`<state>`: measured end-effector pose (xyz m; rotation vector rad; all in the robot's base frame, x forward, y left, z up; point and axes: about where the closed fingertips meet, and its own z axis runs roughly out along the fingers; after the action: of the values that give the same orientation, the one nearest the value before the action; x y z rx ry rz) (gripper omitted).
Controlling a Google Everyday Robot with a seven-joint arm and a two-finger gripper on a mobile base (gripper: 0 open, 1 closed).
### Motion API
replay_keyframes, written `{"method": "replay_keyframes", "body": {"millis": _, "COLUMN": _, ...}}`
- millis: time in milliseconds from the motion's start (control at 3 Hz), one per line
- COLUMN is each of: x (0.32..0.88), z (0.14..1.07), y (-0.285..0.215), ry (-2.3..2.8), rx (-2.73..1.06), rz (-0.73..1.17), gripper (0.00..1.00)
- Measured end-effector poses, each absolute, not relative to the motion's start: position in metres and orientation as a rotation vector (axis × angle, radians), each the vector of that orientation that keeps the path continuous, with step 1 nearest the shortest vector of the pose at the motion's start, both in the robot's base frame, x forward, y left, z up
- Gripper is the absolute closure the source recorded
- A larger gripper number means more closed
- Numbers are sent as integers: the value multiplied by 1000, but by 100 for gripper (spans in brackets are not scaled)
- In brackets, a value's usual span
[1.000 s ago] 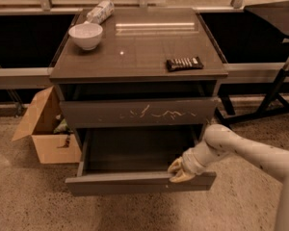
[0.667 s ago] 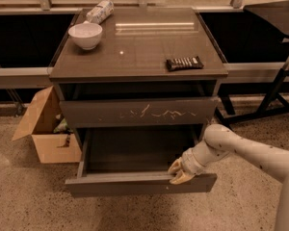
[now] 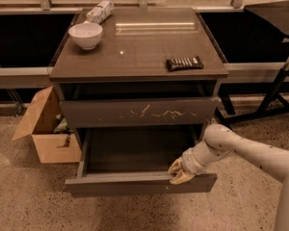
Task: Open middle drawer
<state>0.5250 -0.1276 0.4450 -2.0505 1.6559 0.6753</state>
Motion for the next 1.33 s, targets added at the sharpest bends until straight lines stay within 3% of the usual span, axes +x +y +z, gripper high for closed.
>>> {"method": "replay_keyframes", "body": {"millis": 667, "x": 525, "z": 445, "y": -128, "ry": 1656, "rx": -2051, "rz": 675, "gripper": 11}}
{"method": "replay_keyframes", "body": {"millis": 1000, "x": 525, "z": 445, "y": -127, "ry": 1656, "rx": -2051, "rz": 676, "gripper": 0}}
{"method": "replay_keyframes", "body": {"millis": 1333, "x": 517, "z": 438, "y": -123, "ry": 1649, "rx": -2057, "rz": 700, "gripper": 0}}
